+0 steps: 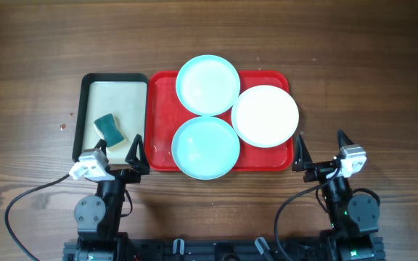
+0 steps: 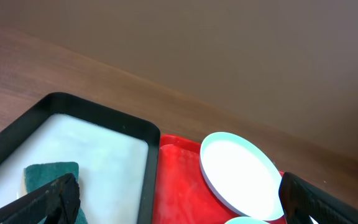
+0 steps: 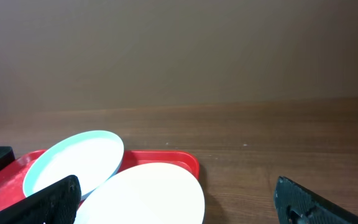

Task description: Clean dirty plates on tray and stack at the side

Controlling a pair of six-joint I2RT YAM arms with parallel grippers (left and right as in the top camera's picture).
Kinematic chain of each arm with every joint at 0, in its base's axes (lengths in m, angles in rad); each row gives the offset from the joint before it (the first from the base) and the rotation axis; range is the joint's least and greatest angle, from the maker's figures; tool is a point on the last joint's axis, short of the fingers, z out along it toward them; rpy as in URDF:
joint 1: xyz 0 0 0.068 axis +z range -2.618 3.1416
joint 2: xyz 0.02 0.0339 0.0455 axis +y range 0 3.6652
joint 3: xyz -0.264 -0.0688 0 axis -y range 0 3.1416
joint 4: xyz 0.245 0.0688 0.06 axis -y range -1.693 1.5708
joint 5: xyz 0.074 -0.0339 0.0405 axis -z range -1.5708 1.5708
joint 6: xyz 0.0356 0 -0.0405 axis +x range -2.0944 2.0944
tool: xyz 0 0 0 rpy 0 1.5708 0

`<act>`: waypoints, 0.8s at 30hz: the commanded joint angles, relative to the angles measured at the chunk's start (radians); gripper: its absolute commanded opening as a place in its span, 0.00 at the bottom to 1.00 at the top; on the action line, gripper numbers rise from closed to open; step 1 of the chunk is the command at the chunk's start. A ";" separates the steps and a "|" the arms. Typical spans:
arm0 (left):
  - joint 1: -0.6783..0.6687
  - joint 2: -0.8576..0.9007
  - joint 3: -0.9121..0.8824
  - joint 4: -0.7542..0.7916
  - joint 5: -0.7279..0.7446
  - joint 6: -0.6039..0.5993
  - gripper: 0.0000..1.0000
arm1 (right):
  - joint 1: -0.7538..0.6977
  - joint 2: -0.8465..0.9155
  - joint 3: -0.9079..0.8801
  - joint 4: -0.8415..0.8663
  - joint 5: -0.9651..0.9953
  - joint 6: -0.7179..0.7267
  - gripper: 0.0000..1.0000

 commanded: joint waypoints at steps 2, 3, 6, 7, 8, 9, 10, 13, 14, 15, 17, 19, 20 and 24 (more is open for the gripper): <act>-0.005 0.002 -0.001 -0.005 0.034 0.005 1.00 | -0.002 0.002 -0.001 0.003 -0.015 0.013 1.00; -0.005 0.002 -0.001 -0.004 0.051 0.005 1.00 | -0.002 0.002 -0.001 0.003 -0.015 0.014 1.00; -0.005 0.002 -0.001 -0.004 0.050 0.005 1.00 | -0.002 0.002 -0.001 0.013 -0.019 0.019 1.00; -0.005 0.002 -0.001 -0.004 0.051 0.005 1.00 | -0.002 0.002 -0.001 0.002 -0.033 0.035 0.99; -0.005 0.002 -0.001 -0.003 0.055 0.002 1.00 | -0.002 0.003 -0.001 0.003 -0.035 0.071 1.00; -0.005 0.001 -0.001 0.003 0.083 -0.019 1.00 | -0.002 0.002 -0.001 0.003 -0.034 0.110 1.00; -0.005 0.002 -0.001 0.006 0.115 -0.039 1.00 | -0.002 0.002 -0.001 0.004 -0.034 0.138 1.00; -0.005 0.001 0.004 0.076 0.231 -0.059 1.00 | -0.002 0.002 -0.001 0.027 -0.050 0.286 1.00; -0.005 0.001 0.016 0.069 0.238 -0.083 1.00 | -0.002 0.002 0.000 0.030 -0.069 0.275 1.00; -0.005 0.002 0.034 0.051 0.237 -0.108 1.00 | -0.002 0.002 0.003 0.028 -0.092 0.267 1.00; -0.005 0.002 0.085 0.000 0.237 -0.134 1.00 | -0.002 0.002 0.026 0.010 -0.148 0.244 1.00; -0.005 0.008 0.162 -0.066 0.231 -0.134 1.00 | -0.002 0.004 0.081 -0.034 -0.172 0.242 1.00; -0.005 0.018 0.209 -0.107 0.219 -0.134 1.00 | -0.002 0.008 0.108 -0.052 -0.174 0.240 1.00; -0.005 0.124 0.444 -0.294 0.167 -0.124 1.00 | -0.002 0.079 0.291 -0.149 -0.175 0.213 1.00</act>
